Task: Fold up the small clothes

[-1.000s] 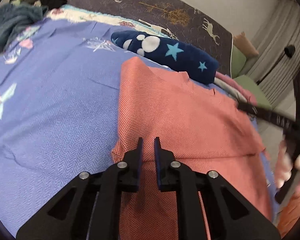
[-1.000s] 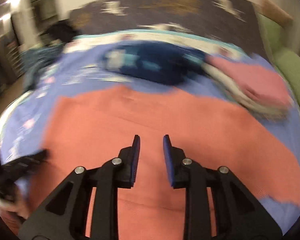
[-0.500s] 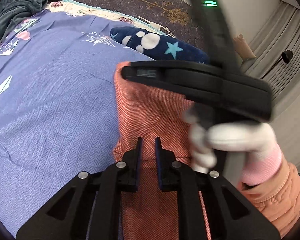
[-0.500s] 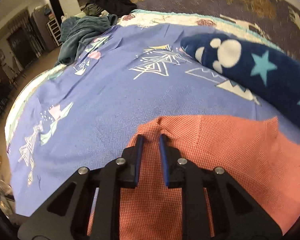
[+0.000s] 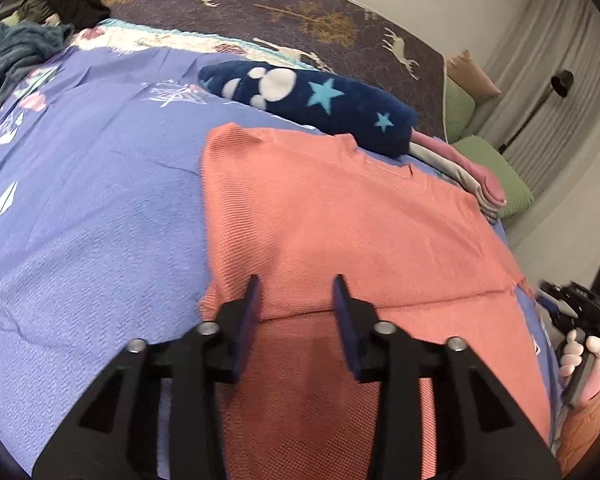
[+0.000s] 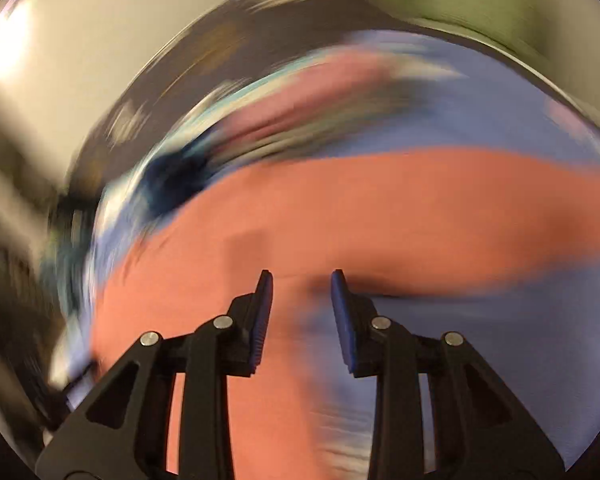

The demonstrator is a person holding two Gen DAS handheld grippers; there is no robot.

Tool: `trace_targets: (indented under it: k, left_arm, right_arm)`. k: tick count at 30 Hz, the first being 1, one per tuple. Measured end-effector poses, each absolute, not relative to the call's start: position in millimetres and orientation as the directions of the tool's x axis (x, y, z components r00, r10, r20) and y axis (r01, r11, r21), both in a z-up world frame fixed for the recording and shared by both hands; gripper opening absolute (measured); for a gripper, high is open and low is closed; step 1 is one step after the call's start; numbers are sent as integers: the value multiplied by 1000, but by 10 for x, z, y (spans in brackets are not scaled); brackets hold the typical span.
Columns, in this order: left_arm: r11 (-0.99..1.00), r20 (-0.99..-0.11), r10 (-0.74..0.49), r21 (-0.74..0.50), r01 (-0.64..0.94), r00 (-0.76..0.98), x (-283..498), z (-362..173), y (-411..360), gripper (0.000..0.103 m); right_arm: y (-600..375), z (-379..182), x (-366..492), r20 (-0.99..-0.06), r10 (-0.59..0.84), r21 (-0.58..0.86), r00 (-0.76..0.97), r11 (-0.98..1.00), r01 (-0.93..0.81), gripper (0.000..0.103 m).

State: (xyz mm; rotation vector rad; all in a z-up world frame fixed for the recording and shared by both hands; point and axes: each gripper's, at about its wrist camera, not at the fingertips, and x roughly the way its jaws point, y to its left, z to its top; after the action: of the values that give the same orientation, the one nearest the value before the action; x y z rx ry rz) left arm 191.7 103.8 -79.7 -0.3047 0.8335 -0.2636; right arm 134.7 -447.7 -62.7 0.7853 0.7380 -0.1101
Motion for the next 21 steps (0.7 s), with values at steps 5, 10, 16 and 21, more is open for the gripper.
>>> trace_targets:
  k: [5,10,16,21]
  left_arm:
    - [955,-712,-282,-270,119,643,1933,-798,875,50]
    - [970,-725,-233,-222,100,648,1938,-775,818,50]
    - [959,-715,-275,-248,135,643,2114,-543,619,35]
    - [949,-714,-314,-255,185,626,2394,-499,328,27]
  right_arm:
    - [-5513,-1138,690,-598,149,769,788,387,510,55]
    - [-5936,-1366,737,-552,98,821,828,239,519,56]
    - [-6017,-1436,1014,-601,4,784,799,196,589,26]
    - [-5908,-1228,1151,-558,-16,800,830,257,542,9]
